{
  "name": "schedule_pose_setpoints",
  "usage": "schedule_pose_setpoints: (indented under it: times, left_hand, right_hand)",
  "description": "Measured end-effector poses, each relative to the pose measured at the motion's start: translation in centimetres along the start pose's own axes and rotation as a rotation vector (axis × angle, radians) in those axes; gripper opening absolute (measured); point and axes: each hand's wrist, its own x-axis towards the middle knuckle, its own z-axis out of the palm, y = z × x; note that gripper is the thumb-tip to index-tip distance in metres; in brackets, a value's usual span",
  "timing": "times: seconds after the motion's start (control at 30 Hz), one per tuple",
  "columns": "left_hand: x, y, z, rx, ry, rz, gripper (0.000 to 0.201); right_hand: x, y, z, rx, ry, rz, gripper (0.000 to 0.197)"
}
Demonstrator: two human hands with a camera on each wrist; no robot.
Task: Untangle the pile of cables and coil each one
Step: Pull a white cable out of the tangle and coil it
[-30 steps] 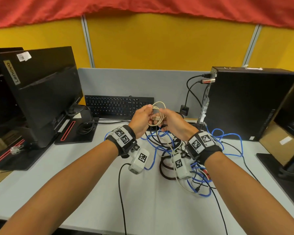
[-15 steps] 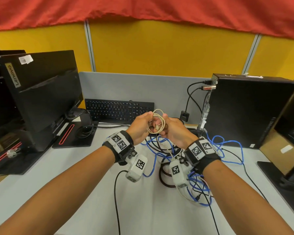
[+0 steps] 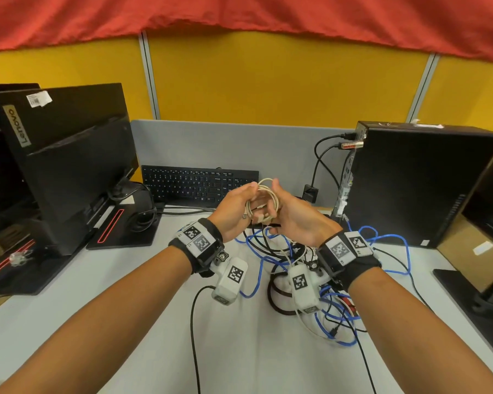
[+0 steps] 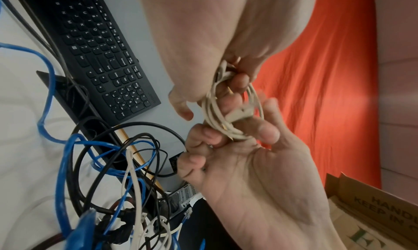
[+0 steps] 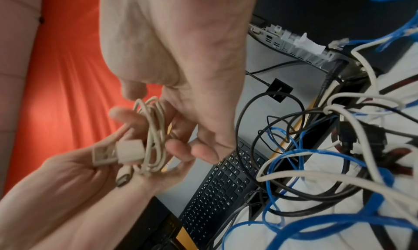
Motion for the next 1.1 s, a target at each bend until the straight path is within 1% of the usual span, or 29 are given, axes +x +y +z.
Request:
schedule_pose_setpoints:
  times: [0.03,0.1,0.17,0.2,0.23,0.33,0.43,0.53,0.7,0.8,0.87,0.9,0.97,1.03,1.1]
  left_hand:
    - [0.1,0.1,0.0,0.011,0.002,0.004,0.039]
    - [0.1,0.1,-0.1,0.051,-0.015,0.002,0.041]
    - [-0.1,0.2,-0.1,0.064,-0.07,-0.005,0.044]
    - [-0.1,0.2,-0.1,0.058,-0.094,-0.003,0.045]
    - [-0.2,0.3,-0.1,0.055,-0.104,0.002,0.045]
    - [-0.2,0.3,-0.3,0.053,-0.103,0.013,0.044]
    - [-0.7,0.1,-0.2,0.092,-0.16,0.02,0.052]
    - [-1.0,-0.4,0.0,0.074,-0.198,0.021,0.059]
    - [-0.9,-0.9,-0.4,0.03,-0.202,0.023,0.04]
    - [-0.7,-1.1,-0.7,0.022,-0.124,0.013,0.04]
    - [-0.5,-0.9,-0.8,0.046,-0.044,0.021,0.044]
    - [-0.3,-0.7,-0.9,0.071,-0.006,0.033,0.044]
    - [0.0,-0.1,-1.2,0.116,0.069,0.068,0.045]
    - [0.1,0.4,-1.3,0.159,0.136,0.111,0.05]
    - [0.2,0.5,-1.3,0.2,0.183,0.134,0.049]
  right_hand:
    - [-0.1,-0.1,0.1,-0.036,0.017,-0.018,0.061]
    - [-0.3,0.1,0.3,-0.105,0.043,-0.053,0.045]
    - [-0.5,0.2,0.2,-0.151,0.043,-0.083,0.026]
    - [-0.5,0.2,0.2,-0.171,0.036,-0.093,0.02]
    - [-0.5,0.2,0.2,-0.187,0.028,-0.1,0.018]
    - [-0.6,0.2,0.4,-0.212,0.023,-0.092,0.019]
    - [-0.6,0.4,0.7,-0.214,0.028,-0.069,0.01]
    - [-0.7,0.7,0.9,-0.222,0.02,-0.026,0.01]
    - [-0.6,0.9,1.2,-0.155,-0.027,0.012,0.016]
    - [-0.6,1.2,1.3,-0.112,-0.074,0.003,0.016]
    - [-0.6,1.3,1.5,-0.106,-0.061,-0.049,0.019]
    - [-0.5,1.4,1.6,-0.088,-0.021,-0.087,0.022]
    - [-0.3,1.6,1.6,-0.053,0.131,-0.154,0.027]
    - [-0.2,1.9,1.6,-0.08,0.267,-0.204,0.023]
    - [0.0,2.1,1.9,-0.126,0.326,-0.223,0.016]
